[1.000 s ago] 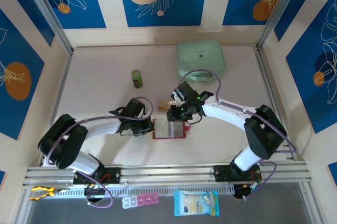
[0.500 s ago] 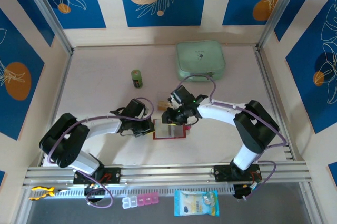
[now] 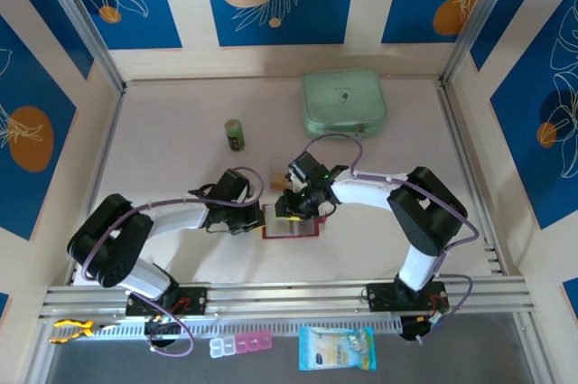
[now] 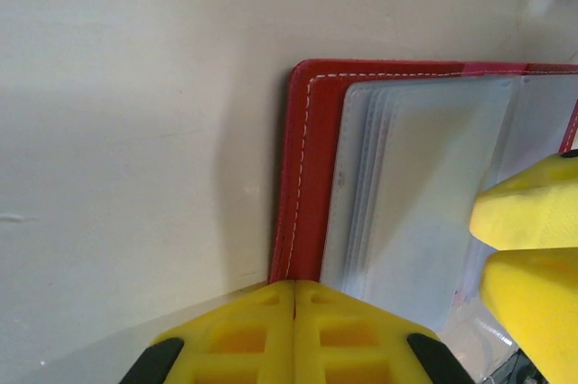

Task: Take the credit cards out of the card holder

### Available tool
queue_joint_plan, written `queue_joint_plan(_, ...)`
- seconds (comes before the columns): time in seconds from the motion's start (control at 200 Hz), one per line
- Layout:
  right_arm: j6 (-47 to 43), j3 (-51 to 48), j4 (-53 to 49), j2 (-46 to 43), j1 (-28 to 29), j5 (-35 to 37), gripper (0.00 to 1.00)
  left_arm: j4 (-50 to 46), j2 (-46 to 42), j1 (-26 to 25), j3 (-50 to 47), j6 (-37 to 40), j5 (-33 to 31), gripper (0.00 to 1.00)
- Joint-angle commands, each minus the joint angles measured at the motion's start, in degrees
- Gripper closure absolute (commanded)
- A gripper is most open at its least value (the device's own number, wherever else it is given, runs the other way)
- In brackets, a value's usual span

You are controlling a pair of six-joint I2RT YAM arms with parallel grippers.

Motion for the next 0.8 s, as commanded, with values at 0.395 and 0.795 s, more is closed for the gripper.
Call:
queue_joint_plan(0.395, -0.3, -0.2, -5.9, -1.6, 0.8, 4.3, 0.63, -0.9, 0.6, -0.4, 0.2, 0.9, -1.2, 0.94)
queue_joint_plan(0.795, -0.5, -2.2, -4.9, -2.3, 0.2, 4.1, 0.63, -1.0, -0.3, -0.5, 0.8, 0.9, -1.2, 0.94)
